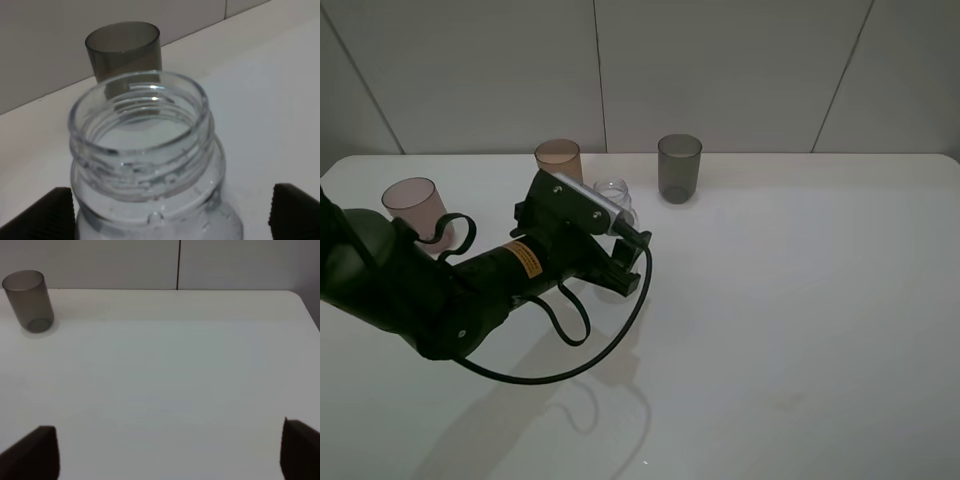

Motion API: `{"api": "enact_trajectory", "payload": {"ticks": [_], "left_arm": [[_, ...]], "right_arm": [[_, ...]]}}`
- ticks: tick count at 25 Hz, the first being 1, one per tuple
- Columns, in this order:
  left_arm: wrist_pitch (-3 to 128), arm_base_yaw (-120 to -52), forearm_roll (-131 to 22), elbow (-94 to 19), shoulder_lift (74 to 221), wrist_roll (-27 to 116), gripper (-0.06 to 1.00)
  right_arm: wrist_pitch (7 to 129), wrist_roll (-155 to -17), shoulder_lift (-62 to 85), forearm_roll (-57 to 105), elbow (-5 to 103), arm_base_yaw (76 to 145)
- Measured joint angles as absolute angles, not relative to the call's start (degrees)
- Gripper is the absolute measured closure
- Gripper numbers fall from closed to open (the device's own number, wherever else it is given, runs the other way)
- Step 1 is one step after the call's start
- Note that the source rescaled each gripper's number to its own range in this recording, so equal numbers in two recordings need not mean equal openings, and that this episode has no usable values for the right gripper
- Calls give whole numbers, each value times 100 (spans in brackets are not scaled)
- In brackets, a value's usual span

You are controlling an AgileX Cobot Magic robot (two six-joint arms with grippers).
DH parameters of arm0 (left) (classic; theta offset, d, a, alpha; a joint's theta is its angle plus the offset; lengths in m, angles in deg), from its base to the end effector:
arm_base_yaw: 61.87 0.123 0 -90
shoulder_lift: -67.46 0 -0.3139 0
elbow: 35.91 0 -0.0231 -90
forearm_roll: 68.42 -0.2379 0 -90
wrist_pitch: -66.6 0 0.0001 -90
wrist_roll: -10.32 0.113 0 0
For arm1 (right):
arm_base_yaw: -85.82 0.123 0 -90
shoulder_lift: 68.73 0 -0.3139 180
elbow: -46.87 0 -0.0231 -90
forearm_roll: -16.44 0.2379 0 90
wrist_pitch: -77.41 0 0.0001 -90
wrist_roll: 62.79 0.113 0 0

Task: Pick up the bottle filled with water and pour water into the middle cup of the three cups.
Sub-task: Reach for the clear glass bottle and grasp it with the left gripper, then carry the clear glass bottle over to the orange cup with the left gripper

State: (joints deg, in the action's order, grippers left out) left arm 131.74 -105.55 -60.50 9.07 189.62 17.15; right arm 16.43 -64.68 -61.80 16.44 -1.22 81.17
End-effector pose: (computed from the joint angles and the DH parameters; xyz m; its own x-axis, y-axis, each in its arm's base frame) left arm 0.2644 -0.2330 0.1381 -0.1164 0.1945 -0.9740 0.6050 0.7916 0.0858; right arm -0.0283 0.0023 0.2666 -0.4394 0.0026 -0.8983 0.0666 0.9973 -0.0296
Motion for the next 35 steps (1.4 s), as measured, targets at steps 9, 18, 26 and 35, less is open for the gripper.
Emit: {"api": "enact_trajectory", "payload": {"ticks": [9,18,26,35], "left_arm": [[13192,-10555,-5995,811,19318,1711,-3],[13203,-10480,-5986,375,19573,1703,-3],[13234,-10424,-5987,180,19868,1374,-3],[13234,-10324,-6048,78,19947,1332,-3]], "right_arm": [[1643,-6468,-6180,1610,-122,8117],[1643,-6468,-6180,1610,-122,8117],[1643,-6468,-6180,1610,-122,8117],[1643,-6468,-6180,1610,-122,8117]]}}
